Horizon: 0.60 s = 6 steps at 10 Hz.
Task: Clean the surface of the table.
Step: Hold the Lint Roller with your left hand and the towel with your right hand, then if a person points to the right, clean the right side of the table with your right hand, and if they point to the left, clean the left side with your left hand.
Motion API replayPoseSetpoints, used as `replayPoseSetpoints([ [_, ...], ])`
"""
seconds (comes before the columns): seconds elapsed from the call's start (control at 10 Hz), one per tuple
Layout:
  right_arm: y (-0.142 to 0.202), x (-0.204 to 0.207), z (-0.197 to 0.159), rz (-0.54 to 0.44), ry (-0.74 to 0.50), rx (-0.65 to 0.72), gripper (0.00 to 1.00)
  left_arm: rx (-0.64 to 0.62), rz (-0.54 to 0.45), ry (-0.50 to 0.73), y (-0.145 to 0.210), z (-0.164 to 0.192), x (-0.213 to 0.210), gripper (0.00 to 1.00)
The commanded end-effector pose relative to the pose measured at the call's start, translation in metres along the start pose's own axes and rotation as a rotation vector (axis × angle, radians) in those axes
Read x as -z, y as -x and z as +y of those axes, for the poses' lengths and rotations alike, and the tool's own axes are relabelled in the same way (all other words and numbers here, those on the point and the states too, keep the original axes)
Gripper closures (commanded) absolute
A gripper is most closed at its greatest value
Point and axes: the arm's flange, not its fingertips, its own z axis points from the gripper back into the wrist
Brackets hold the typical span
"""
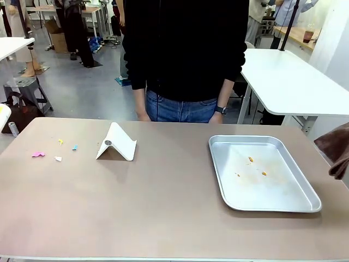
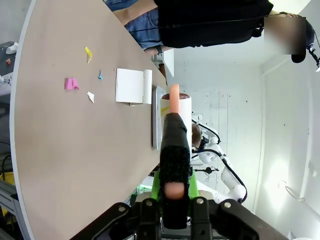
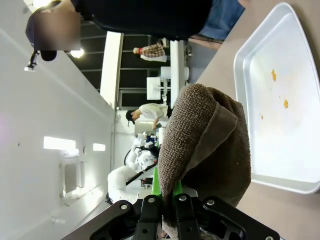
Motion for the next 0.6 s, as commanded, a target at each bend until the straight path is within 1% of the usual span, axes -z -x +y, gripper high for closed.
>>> replayPoseSetpoints([
  [0.0, 0.0015, -0.0016, 0.0029, 0.001, -0.004, 0.011, 1.0, 0.016, -0.005, 0.007, 0.0042, -0.0046, 0.0003, 1.0],
  [0.5, 0.0015, -0.0016, 0.0029, 0.001, -0.004, 0.011, 1.0, 0.016, -0.005, 0.007, 0.0042, -0.0046, 0.0003, 1.0],
])
